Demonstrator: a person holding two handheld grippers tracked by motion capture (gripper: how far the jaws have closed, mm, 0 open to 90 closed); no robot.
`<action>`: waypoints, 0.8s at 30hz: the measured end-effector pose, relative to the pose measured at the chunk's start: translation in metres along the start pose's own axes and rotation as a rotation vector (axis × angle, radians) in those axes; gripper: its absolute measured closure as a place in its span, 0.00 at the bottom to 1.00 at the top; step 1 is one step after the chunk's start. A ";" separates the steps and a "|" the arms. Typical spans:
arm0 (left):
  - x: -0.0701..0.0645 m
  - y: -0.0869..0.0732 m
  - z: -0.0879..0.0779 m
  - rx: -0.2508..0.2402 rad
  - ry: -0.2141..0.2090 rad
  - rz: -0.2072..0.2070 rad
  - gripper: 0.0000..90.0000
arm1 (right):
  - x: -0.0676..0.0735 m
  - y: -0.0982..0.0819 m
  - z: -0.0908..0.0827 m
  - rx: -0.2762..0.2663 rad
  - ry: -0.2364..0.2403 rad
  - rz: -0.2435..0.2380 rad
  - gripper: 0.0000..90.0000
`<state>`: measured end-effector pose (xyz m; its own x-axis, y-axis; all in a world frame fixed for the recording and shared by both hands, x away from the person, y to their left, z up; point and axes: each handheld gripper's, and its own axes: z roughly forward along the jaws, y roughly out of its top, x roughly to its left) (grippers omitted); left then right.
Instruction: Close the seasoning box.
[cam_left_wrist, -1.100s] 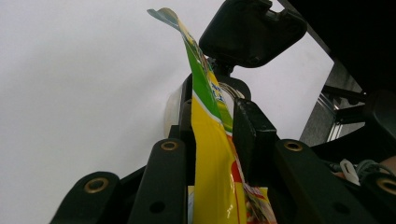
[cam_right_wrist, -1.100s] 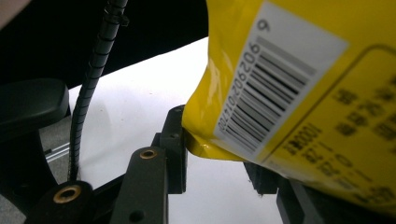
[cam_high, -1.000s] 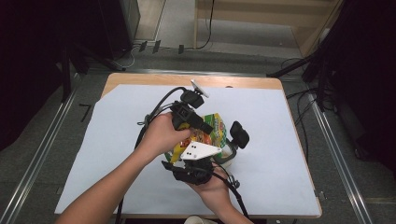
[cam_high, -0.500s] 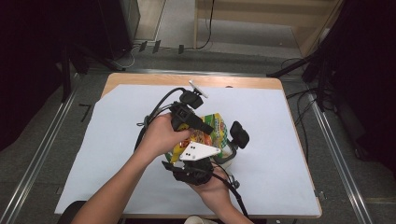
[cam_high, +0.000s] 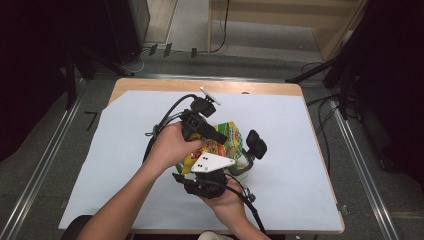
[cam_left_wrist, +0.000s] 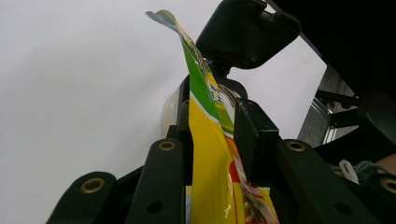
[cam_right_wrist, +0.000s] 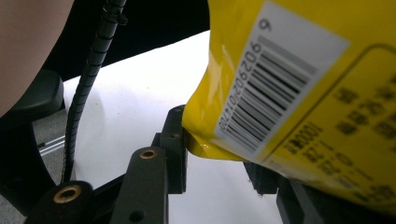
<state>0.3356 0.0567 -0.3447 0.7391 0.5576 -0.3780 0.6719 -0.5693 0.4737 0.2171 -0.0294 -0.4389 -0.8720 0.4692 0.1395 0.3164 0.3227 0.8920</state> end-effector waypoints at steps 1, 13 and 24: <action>0.000 0.000 0.000 -0.003 -0.001 -0.003 0.82 | 0.000 0.000 0.000 0.000 0.001 0.001 0.72; 0.002 0.003 0.001 0.000 -0.004 -0.013 0.82 | -0.003 0.002 -0.001 0.005 0.012 0.012 0.72; 0.006 -0.001 -0.002 -0.010 -0.006 -0.025 0.82 | -0.004 0.003 0.002 0.021 0.021 0.002 0.73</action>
<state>0.3397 0.0617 -0.3463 0.7224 0.5677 -0.3947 0.6896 -0.5494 0.4719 0.2220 -0.0284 -0.4375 -0.8790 0.4526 0.1501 0.3256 0.3395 0.8824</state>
